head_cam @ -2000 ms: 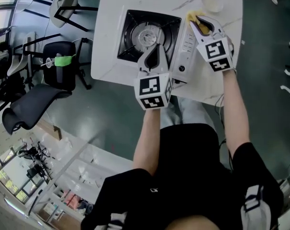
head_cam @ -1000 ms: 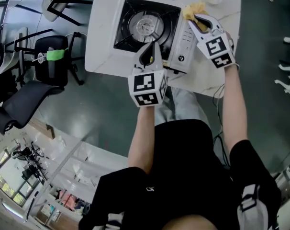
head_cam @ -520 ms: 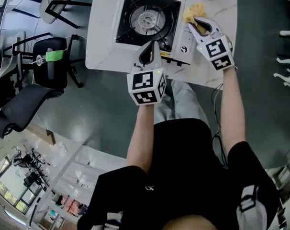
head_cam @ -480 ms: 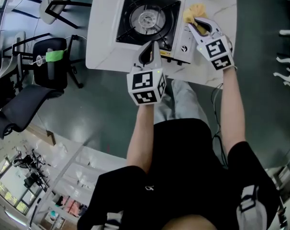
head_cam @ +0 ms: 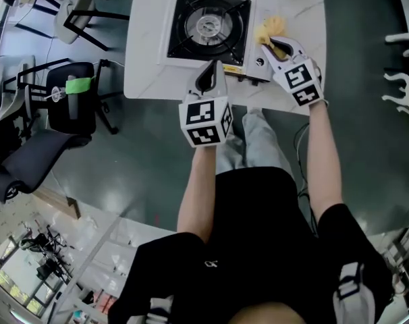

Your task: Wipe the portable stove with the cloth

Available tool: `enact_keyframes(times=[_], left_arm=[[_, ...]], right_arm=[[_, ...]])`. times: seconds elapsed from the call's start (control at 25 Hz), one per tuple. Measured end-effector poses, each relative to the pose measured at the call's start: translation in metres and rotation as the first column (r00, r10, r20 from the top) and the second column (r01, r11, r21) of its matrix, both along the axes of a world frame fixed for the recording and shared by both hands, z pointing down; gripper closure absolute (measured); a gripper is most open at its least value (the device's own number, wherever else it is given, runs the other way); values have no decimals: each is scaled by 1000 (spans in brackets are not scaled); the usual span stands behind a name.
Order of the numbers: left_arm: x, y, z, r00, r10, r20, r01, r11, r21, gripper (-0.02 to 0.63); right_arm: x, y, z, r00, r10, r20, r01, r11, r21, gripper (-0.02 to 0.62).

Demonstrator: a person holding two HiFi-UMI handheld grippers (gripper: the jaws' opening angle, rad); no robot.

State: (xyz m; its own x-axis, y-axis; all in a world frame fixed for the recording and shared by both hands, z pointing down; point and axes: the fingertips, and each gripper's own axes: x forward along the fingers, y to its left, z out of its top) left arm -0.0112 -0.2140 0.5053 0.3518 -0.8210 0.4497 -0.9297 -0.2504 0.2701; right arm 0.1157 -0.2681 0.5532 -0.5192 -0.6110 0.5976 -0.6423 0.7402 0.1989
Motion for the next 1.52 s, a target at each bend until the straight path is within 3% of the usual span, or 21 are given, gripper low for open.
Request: enact_keyframes(times=[0.52, 0.76, 0.92, 1.08, 1.52], left_arm=[[-18, 22, -18, 999, 19, -28, -18, 999, 44, 609], [-28, 26, -49, 999, 25, -36, -21, 994, 109, 609], [-47, 29, -66, 999, -2, -47, 9, 989, 148, 609], [-69, 32, -77, 998, -34, -58, 43, 985, 169, 609], [-107, 38, -79, 989, -112, -97, 127, 977, 171, 609]], right_arm=[[-13, 50, 0, 999, 39, -27, -40, 999, -18, 545], [-18, 67, 0, 997, 70, -45, -72, 996, -43, 545], [-27, 81, -3, 997, 44, -60, -48, 996, -70, 545], [-37, 89, -2, 996, 74, -48, -77, 995, -65, 543], [-90, 107, -1, 993, -24, -118, 17, 998, -60, 540]])
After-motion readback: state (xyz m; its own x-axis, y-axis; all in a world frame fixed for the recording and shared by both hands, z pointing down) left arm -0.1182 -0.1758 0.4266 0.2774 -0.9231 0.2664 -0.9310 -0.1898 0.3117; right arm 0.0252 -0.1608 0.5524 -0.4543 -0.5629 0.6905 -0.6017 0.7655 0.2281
